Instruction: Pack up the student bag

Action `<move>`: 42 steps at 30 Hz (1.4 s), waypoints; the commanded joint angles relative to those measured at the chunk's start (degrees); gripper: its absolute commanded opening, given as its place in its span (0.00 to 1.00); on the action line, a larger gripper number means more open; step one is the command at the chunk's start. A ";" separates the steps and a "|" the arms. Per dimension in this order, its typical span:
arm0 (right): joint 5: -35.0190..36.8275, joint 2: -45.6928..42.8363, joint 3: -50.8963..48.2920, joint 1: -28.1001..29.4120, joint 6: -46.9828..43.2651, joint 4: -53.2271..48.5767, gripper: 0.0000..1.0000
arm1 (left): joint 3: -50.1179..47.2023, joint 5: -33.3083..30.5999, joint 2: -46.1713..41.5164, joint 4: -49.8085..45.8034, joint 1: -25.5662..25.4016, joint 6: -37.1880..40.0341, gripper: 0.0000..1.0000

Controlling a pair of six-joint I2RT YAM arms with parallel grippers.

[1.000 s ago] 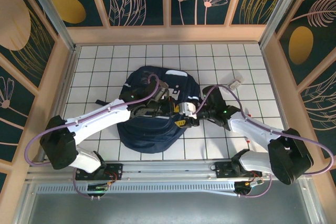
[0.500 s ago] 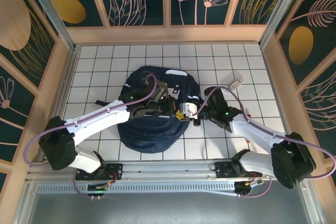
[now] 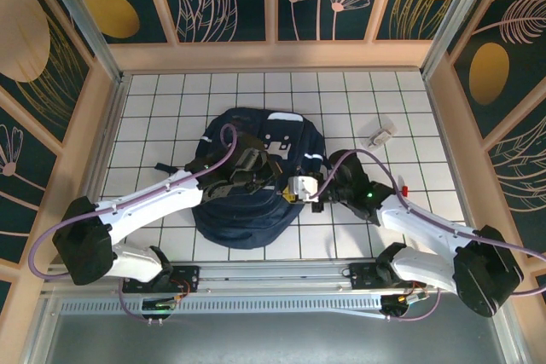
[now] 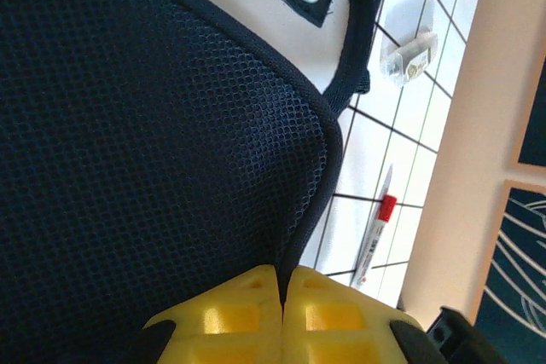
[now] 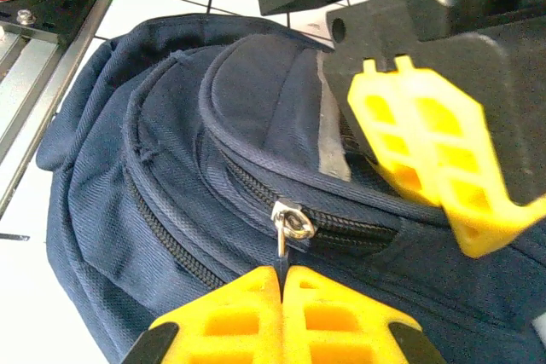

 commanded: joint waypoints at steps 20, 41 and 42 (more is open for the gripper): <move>-1.22 -0.60 -11.71 1.85 27.38 14.92 0.00 | 8.11 -6.83 1.88 7.06 1.60 17.25 0.60; 0.73 -5.90 -7.47 4.04 68.93 5.68 0.44 | -15.62 2.49 -10.88 7.21 -10.72 -1.08 0.70; 5.08 -6.67 -5.51 3.30 71.62 -0.09 0.44 | -15.39 1.73 -10.78 6.51 -11.25 -1.53 0.70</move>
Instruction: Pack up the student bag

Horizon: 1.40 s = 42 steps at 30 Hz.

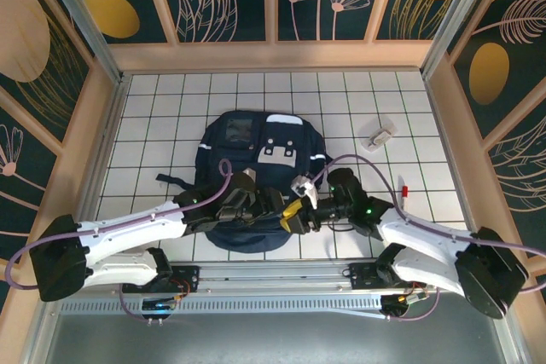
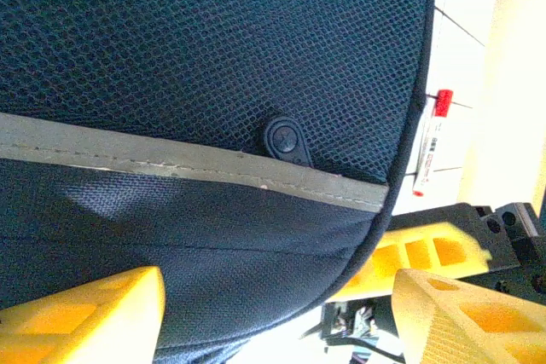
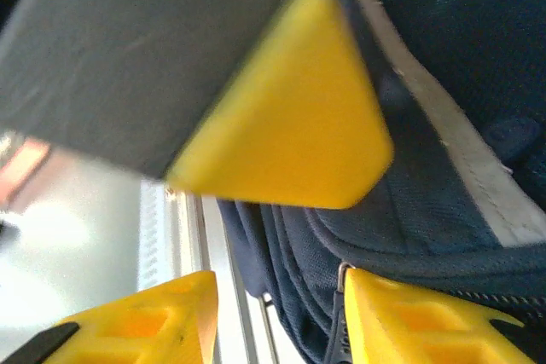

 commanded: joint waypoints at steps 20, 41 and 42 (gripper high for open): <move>17.13 15.73 26.74 -4.59 41.76 -37.46 0.52 | 4.35 -0.79 1.17 -2.16 -12.40 -10.63 0.69; 17.34 18.03 33.22 -0.11 48.79 -34.10 0.00 | 7.54 -23.74 2.67 -8.64 -16.36 -20.79 0.61; 17.22 18.03 33.58 -0.16 48.84 -33.99 0.00 | 7.01 -24.62 1.82 -8.38 -16.19 -20.87 0.60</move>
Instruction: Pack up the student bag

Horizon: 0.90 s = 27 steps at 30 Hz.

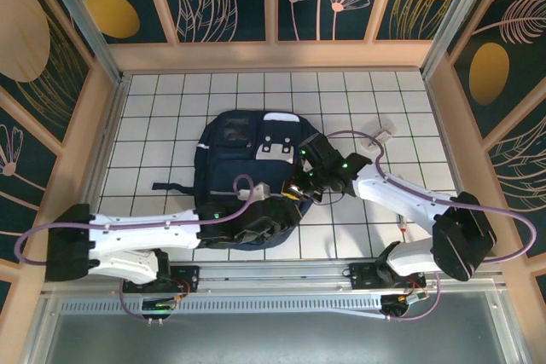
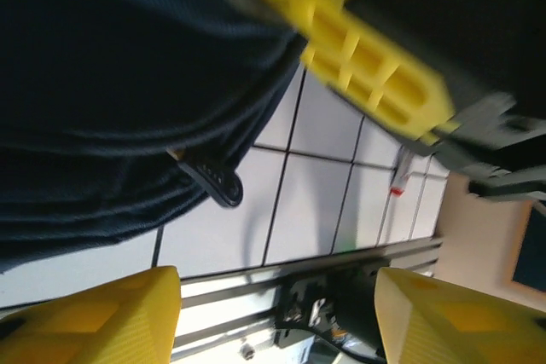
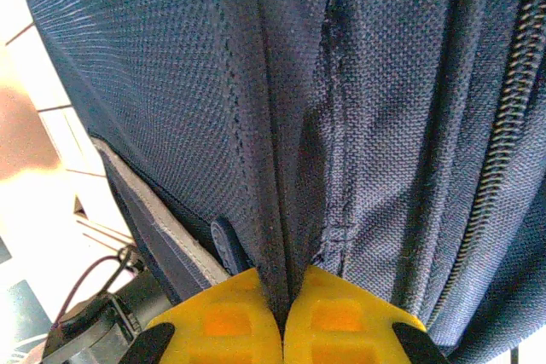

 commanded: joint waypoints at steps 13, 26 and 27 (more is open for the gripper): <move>-1.82 -0.64 4.98 0.41 2.41 4.99 0.00 | 0.15 -6.45 0.76 -2.94 1.59 -3.24 0.53; -2.20 -1.42 5.26 1.41 3.60 7.73 0.00 | 0.18 -6.41 4.20 -1.61 5.09 -4.73 0.40; -2.20 -1.62 5.22 1.50 3.70 7.91 0.00 | 0.76 -6.34 5.18 -1.93 5.25 -4.37 0.40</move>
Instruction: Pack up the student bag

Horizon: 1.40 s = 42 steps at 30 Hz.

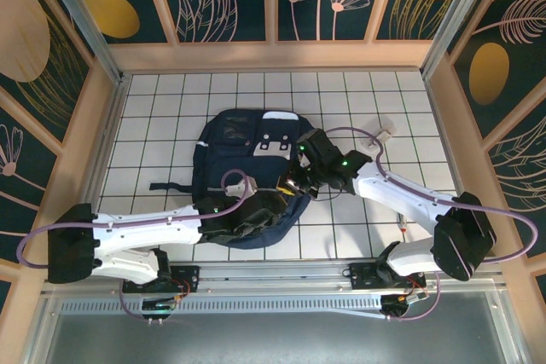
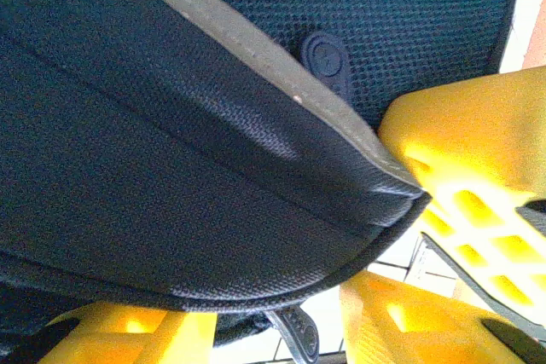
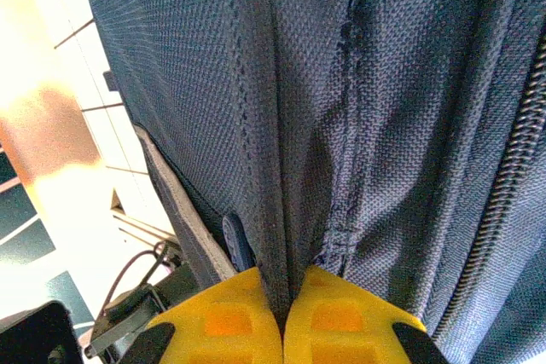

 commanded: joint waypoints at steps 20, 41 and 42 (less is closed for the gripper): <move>1.08 -1.23 6.24 -8.70 -11.13 0.43 0.00 | 4.62 -1.54 2.48 -11.29 1.32 7.40 0.00; 2.47 0.34 5.68 -17.41 -9.37 -8.42 0.70 | 6.07 2.26 2.04 -0.26 1.85 31.20 0.00; 2.20 -2.24 3.53 -16.67 -5.73 -7.90 0.72 | 6.65 3.00 2.97 2.31 1.85 32.07 0.00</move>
